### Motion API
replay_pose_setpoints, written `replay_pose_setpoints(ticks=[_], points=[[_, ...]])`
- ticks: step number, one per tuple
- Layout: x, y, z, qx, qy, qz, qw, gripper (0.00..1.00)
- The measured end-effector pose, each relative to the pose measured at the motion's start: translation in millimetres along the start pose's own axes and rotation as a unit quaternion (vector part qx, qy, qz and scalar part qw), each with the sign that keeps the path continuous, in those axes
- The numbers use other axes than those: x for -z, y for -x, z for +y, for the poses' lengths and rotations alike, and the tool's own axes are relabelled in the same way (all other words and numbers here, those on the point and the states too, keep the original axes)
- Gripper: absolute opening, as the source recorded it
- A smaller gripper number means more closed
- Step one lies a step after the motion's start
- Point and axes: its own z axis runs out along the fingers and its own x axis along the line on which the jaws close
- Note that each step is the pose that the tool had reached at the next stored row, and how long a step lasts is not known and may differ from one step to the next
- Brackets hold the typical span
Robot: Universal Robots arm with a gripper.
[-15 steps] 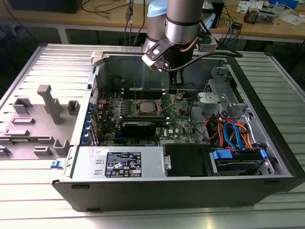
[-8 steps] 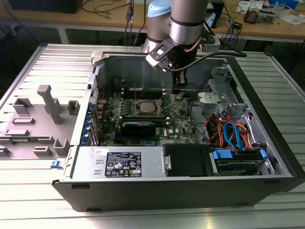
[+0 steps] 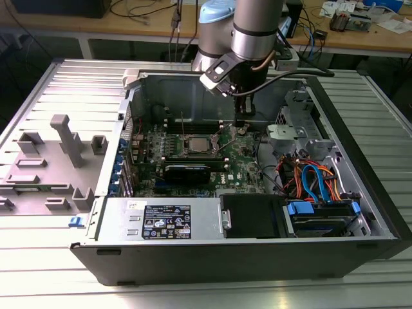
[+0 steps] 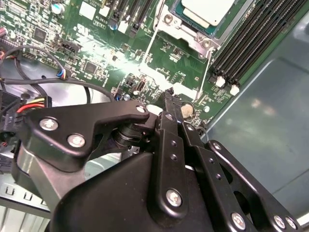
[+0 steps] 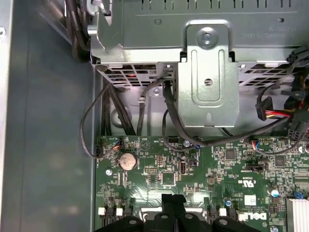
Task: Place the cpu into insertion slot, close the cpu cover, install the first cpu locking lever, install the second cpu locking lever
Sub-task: 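Close the cpu cover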
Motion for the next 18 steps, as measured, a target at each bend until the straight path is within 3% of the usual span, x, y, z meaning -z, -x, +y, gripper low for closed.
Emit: replay_pose_setpoints(ticks=[3,5,8,9,10,15,18], points=[[-4.1,-2.8,3.6,0.000,0.0000,-0.0001,1.00000,0.11],[-7.5,-4.3,10.5,0.000,-0.0003,-0.0001,1.00000,0.11],[-12.3,-5.1,13.3,0.000,-0.0004,-0.0003,1.00000,0.11],[-24.0,-5.1,12.1,0.000,-0.0004,-0.0003,1.00000,0.11],[-24.6,-5.1,7.8,0.000,-0.0004,-0.0003,1.00000,0.11],[-24.6,-5.1,7.4,0.000,-0.0018,-0.0004,1.00000,0.11],[-24.6,-5.1,7.4,0.000,-0.0099,-0.0003,0.99995,0.11]])
